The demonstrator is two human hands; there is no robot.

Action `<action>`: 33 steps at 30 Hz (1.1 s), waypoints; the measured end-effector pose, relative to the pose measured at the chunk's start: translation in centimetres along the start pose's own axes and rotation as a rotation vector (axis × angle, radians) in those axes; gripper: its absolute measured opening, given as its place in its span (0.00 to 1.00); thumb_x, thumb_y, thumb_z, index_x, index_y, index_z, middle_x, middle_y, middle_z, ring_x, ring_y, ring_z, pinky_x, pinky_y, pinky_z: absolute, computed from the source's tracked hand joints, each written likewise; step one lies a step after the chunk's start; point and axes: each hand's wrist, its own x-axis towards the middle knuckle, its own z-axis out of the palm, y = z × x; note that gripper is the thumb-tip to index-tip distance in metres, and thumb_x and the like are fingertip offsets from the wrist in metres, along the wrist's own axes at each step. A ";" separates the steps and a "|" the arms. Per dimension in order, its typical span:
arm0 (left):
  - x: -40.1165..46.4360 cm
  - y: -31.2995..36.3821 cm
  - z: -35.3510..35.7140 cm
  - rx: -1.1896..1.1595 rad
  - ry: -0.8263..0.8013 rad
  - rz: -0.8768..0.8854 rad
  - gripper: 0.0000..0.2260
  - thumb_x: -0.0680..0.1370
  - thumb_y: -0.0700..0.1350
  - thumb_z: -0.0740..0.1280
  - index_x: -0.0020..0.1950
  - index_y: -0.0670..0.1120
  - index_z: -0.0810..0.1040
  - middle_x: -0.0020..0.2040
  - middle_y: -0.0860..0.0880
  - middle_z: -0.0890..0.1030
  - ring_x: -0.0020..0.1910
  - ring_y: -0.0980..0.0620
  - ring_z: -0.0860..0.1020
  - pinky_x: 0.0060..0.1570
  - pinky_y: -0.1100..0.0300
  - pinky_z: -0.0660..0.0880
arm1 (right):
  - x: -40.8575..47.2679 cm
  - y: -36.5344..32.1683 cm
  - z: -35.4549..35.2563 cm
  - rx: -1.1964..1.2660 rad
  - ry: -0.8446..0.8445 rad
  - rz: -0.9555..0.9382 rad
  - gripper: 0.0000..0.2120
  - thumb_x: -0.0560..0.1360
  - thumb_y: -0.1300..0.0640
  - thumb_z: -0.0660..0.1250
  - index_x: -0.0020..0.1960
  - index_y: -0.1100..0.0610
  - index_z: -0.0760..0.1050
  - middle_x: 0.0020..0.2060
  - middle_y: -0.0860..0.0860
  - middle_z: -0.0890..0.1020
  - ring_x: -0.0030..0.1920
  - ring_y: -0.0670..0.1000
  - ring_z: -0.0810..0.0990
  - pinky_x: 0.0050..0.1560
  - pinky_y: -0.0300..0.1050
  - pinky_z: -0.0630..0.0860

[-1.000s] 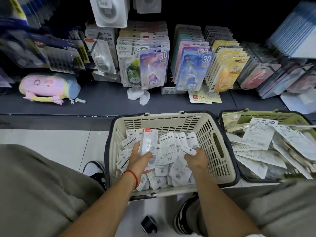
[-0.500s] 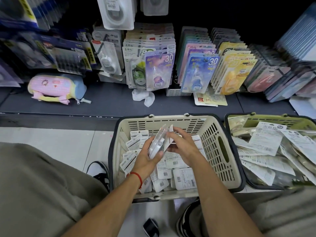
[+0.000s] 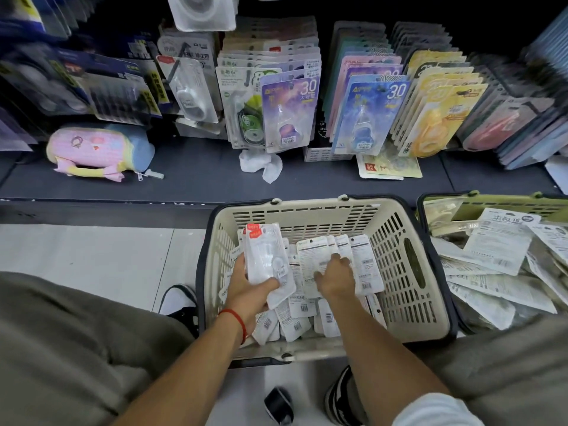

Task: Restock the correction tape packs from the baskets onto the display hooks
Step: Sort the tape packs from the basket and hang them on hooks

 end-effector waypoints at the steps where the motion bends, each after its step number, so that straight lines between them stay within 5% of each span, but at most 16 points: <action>1: 0.0 -0.1 -0.1 0.002 -0.001 -0.013 0.34 0.72 0.32 0.75 0.69 0.62 0.73 0.58 0.50 0.84 0.56 0.46 0.83 0.39 0.52 0.83 | 0.0 0.1 0.7 0.013 0.013 -0.014 0.28 0.80 0.56 0.73 0.74 0.63 0.65 0.68 0.62 0.73 0.67 0.63 0.77 0.65 0.55 0.78; 4: 0.1 -0.2 -0.6 0.000 0.017 -0.022 0.33 0.72 0.32 0.75 0.70 0.59 0.73 0.58 0.49 0.84 0.56 0.47 0.83 0.42 0.53 0.82 | 0.3 0.5 1.2 0.283 0.004 0.061 0.27 0.77 0.61 0.75 0.71 0.63 0.70 0.65 0.62 0.77 0.63 0.62 0.80 0.60 0.51 0.79; 7: 0.1 0.1 -0.7 0.000 0.023 -0.011 0.31 0.72 0.32 0.75 0.69 0.58 0.74 0.59 0.48 0.84 0.57 0.46 0.83 0.44 0.52 0.82 | 0.2 1.0 0.3 0.536 -0.069 0.135 0.16 0.74 0.61 0.75 0.60 0.59 0.77 0.54 0.57 0.84 0.51 0.56 0.82 0.50 0.46 0.80; 11: 0.0 0.7 -0.3 0.050 0.001 0.014 0.34 0.72 0.33 0.77 0.73 0.56 0.71 0.62 0.48 0.82 0.61 0.43 0.81 0.59 0.40 0.81 | -1.6 0.7 -1.3 0.640 -0.072 0.049 0.09 0.75 0.61 0.71 0.49 0.54 0.71 0.43 0.53 0.78 0.39 0.49 0.75 0.37 0.43 0.71; 15: -0.8 1.5 0.6 -0.016 -0.041 0.043 0.32 0.72 0.35 0.78 0.70 0.57 0.72 0.61 0.49 0.83 0.57 0.47 0.83 0.48 0.49 0.84 | -4.2 -1.8 -3.9 0.659 -0.068 -0.204 0.11 0.75 0.63 0.71 0.47 0.50 0.71 0.42 0.48 0.81 0.37 0.44 0.78 0.35 0.36 0.72; 18: -1.4 3.1 0.9 -0.099 -0.105 0.093 0.28 0.71 0.38 0.80 0.64 0.61 0.76 0.55 0.53 0.87 0.52 0.49 0.87 0.41 0.54 0.84 | -6.2 -4.1 -6.3 0.669 -0.066 -0.420 0.11 0.76 0.59 0.71 0.50 0.45 0.73 0.47 0.44 0.82 0.44 0.38 0.80 0.40 0.31 0.74; 21: -1.9 5.2 0.6 -0.176 -0.149 0.157 0.27 0.71 0.40 0.81 0.63 0.61 0.77 0.52 0.53 0.88 0.49 0.49 0.88 0.39 0.55 0.84 | -7.7 -5.9 -8.9 0.736 -0.063 -0.532 0.07 0.77 0.49 0.66 0.54 0.40 0.80 0.53 0.42 0.83 0.54 0.45 0.81 0.50 0.42 0.80; 27: -3.5 10.1 -0.3 -0.272 -0.257 0.296 0.30 0.69 0.46 0.80 0.69 0.56 0.76 0.60 0.50 0.87 0.56 0.45 0.87 0.48 0.46 0.84 | -8.1 -9.7 -13.5 0.702 0.031 -0.721 0.23 0.77 0.55 0.75 0.69 0.41 0.76 0.60 0.47 0.77 0.60 0.42 0.76 0.63 0.44 0.76; 30: -3.9 13.9 -0.6 -0.291 -0.284 0.353 0.30 0.71 0.45 0.79 0.71 0.56 0.75 0.63 0.48 0.85 0.58 0.42 0.86 0.50 0.42 0.84 | -7.9 -12.7 -17.0 0.719 -0.043 -0.637 0.34 0.68 0.42 0.80 0.69 0.41 0.68 0.63 0.45 0.76 0.61 0.41 0.78 0.56 0.38 0.78; 33: -4.0 18.3 -0.8 -0.285 -0.353 0.417 0.28 0.75 0.42 0.77 0.72 0.57 0.73 0.66 0.48 0.84 0.60 0.40 0.85 0.52 0.36 0.83 | -7.8 -15.3 -20.9 0.689 -0.142 -0.614 0.23 0.70 0.40 0.80 0.59 0.45 0.78 0.54 0.44 0.87 0.52 0.43 0.86 0.46 0.36 0.81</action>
